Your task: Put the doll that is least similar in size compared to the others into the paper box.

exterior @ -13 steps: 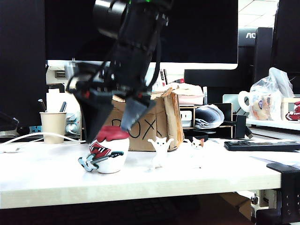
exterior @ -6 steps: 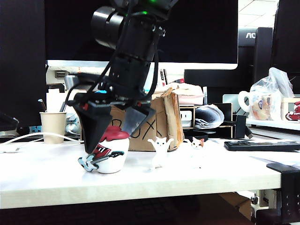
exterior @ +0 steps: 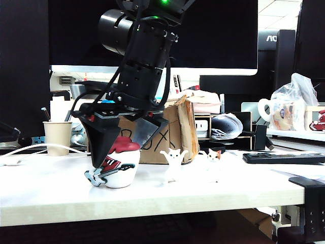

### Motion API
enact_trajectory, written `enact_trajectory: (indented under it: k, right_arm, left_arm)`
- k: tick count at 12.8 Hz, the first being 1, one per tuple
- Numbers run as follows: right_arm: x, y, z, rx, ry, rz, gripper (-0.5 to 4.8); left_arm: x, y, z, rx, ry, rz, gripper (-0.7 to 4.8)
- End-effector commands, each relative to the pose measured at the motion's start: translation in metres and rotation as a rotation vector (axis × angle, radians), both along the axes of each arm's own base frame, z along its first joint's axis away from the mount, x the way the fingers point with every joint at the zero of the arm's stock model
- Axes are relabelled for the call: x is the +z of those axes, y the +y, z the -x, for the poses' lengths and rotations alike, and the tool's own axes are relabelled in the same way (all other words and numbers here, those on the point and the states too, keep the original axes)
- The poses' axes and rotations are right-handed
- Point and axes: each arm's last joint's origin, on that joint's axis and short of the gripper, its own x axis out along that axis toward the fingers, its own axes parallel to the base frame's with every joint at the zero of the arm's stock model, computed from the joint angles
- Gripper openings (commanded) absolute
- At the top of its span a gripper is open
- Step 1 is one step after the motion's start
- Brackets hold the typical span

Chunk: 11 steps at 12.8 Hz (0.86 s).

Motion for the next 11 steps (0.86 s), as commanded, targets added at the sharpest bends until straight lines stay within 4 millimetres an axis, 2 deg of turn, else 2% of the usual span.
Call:
enact_trajectory:
  k: [1, 3, 4, 5, 6, 7, 11]
  right_arm:
    - [0.0018, -0.0003, -0.0009, -0.008, -0.006, -0.006, 4.79]
    - [0.0015, -0.001, -0.0007, -0.008, -0.001, 0.0, 4.77]
    - [0.0015, -0.001, -0.0007, -0.008, -0.001, -0.001, 4.59]
    - [0.0016, -0.0011, -0.0006, -0.008, 0.0, 0.0, 4.04]
    - [0.0015, -0.0013, -0.0005, -0.008, 0.001, 0.002, 2.14]
    - [0.0015, -0.0012, -0.0005, -0.008, 0.001, 0.001, 0.91]
    - [0.0018, -0.001, -0.001, -0.008, -0.003, -0.003, 0.94]
  left_arm:
    - [0.0018, -0.0004, -0.0002, -0.005, -0.013, 0.006, -0.05]
    - [0.0018, -0.0004, -0.0002, -0.005, -0.013, 0.006, -0.05]
    - [0.0018, -0.0004, -0.0002, -0.005, -0.013, 0.006, -0.05]
    - [0.0018, -0.0004, -0.0002, -0.005, -0.013, 0.006, -0.05]
    - [0.0018, -0.0004, -0.0002, -0.005, -0.013, 0.006, -0.05]
    - [0.0018, -0.0004, -0.0002, -0.005, -0.013, 0.006, -0.05]
    - [0.0018, -0.0004, -0.0002, -0.005, -0.013, 0.006, -0.05]
